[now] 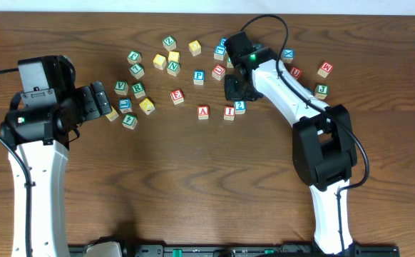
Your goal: Spell out AI2
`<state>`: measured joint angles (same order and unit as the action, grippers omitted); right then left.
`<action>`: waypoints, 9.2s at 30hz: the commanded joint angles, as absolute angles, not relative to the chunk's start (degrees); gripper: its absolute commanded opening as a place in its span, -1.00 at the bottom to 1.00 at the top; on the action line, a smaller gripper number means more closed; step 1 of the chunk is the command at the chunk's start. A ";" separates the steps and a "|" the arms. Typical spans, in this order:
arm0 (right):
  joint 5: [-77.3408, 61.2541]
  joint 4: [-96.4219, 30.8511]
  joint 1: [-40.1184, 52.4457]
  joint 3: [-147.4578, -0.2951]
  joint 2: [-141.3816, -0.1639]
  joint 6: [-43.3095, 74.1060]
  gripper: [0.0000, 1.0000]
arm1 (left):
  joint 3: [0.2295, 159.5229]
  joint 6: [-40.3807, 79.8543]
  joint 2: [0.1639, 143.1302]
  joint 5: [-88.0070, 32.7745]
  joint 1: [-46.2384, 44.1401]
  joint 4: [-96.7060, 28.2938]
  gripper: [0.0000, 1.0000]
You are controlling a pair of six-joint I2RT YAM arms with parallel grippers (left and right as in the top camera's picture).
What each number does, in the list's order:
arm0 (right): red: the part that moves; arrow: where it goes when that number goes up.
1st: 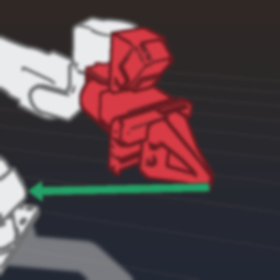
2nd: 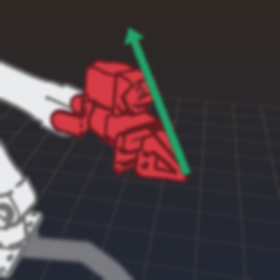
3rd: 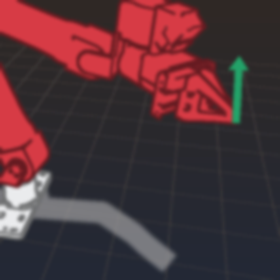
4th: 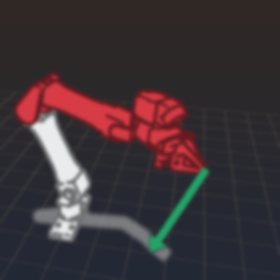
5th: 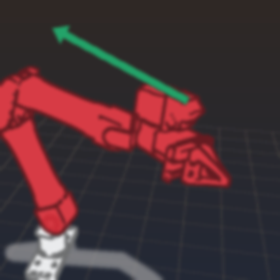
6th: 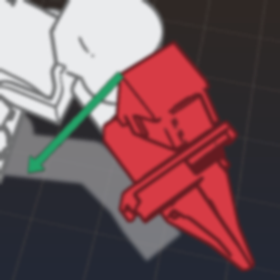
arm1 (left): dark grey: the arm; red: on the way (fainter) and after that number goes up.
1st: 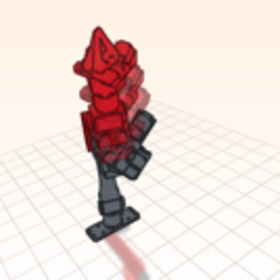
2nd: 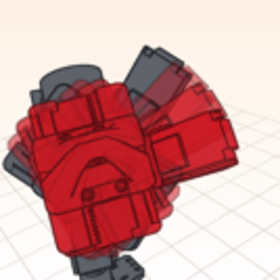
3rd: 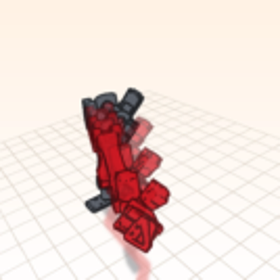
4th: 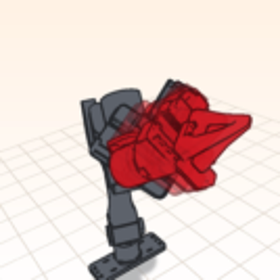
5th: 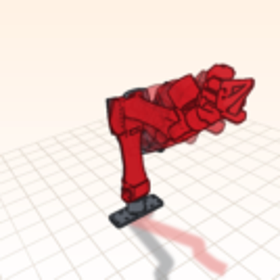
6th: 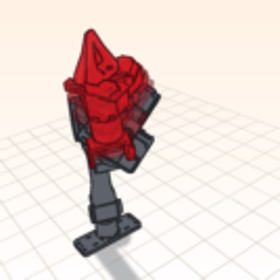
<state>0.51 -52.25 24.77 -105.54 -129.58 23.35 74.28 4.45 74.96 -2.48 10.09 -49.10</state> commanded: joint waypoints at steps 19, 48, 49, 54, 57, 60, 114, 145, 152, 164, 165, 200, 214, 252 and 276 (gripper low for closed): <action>0.93 -52.69 25.17 -102.54 -128.62 24.84 -0.98 | 74.48 4.10 75.24 -2.35 10.33 -49.25 0.95; 1.37 -59.46 21.85 -100.18 -124.18 26.11 -0.95 | 74.48 4.10 75.24 -2.35 10.33 -49.25 0.95; 1.37 -59.07 21.85 -99.66 -124.18 26.11 -0.95 | 74.48 4.10 75.24 -2.35 10.33 -49.25 0.95; 0.67 -56.71 22.20 -96.55 -124.18 26.13 -0.95 | 74.48 4.08 75.24 -2.35 10.33 -49.25 0.95; 0.49 -55.35 23.00 -94.67 -124.18 26.13 -0.95 | 74.48 4.10 75.24 -2.35 10.33 -49.25 0.95; 0.47 -54.81 23.46 -94.06 -124.18 26.13 -0.95 | 74.48 4.10 75.24 -2.35 10.33 -49.25 0.95; -0.75 -55.64 25.56 -107.28 -124.07 18.33 -0.76 | 74.48 4.10 75.24 -2.35 10.33 -49.25 0.95; -2.72 -39.11 39.09 -106.69 -132.68 22.70 -0.93 | 74.48 4.10 75.24 -2.35 10.33 -49.25 0.95; 0.14 -43.55 39.05 -106.69 -132.68 25.65 -0.97 | 74.48 4.10 75.24 -2.35 10.33 -49.25 0.95; 1.39 -45.74 38.09 -106.69 -132.68 27.31 -0.95 | 74.48 4.10 75.24 -2.35 10.33 -49.25 0.95; 1.37 -46.11 37.82 -106.69 -132.68 27.51 -0.96 | 74.48 4.10 75.24 -2.35 10.33 -49.25 0.95; 1.78 -47.86 34.92 -106.72 -132.66 31.29 -0.96 | 74.48 4.10 75.24 -2.35 10.33 -49.25 0.96; -0.89 -54.85 34.59 -109.19 -127.66 26.02 -0.88 | 74.48 4.10 75.24 -2.35 10.33 -49.25 0.95; 11.03 -65.82 34.44 -105.08 -127.63 26.35 -0.98 | 74.48 4.10 75.24 -2.35 10.33 -49.25 0.95; 12.34 -62.78 34.44 -102.59 -127.63 27.83 -0.98 | 74.48 4.10 75.24 -2.35 10.33 -49.25 0.95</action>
<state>10.59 -63.07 34.94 -102.87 -129.03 26.74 74.28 4.45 74.96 -2.48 10.09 -49.12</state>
